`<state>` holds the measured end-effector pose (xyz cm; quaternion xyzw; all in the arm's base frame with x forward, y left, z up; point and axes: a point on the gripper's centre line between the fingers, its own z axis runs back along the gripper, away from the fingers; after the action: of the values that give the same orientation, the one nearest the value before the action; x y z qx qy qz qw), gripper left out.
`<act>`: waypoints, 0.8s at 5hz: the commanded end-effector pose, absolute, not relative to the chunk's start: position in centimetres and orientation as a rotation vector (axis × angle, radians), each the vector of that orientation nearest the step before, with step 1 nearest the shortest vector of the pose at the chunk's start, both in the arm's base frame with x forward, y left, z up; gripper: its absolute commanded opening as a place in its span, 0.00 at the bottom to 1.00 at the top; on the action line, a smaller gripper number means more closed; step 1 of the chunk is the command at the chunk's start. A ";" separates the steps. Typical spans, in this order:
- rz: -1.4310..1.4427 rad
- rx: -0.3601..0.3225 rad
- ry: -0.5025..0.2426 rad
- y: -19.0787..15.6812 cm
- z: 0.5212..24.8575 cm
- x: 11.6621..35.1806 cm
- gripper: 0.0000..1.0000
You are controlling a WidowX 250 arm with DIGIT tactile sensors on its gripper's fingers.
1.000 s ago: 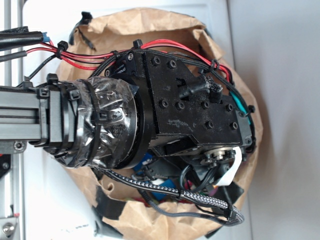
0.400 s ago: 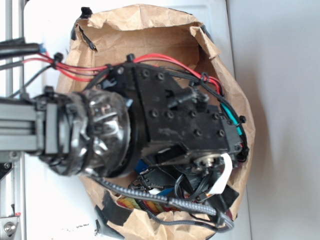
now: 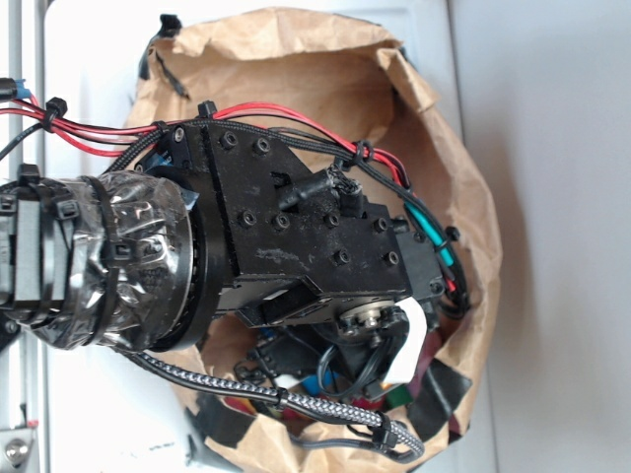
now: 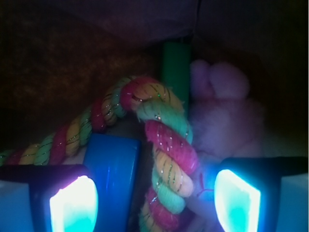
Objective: Grab the multicolored rope.
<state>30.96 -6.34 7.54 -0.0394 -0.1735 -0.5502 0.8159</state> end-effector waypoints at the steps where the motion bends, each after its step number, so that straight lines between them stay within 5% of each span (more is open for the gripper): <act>1: -1.200 -0.057 -0.423 -7.3 9.5 30.7 1.00; 4: -1.246 -0.039 -0.414 -8.7 7.9 31.4 1.00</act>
<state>31.58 -7.46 6.56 -0.0242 -0.1756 -0.5650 0.8058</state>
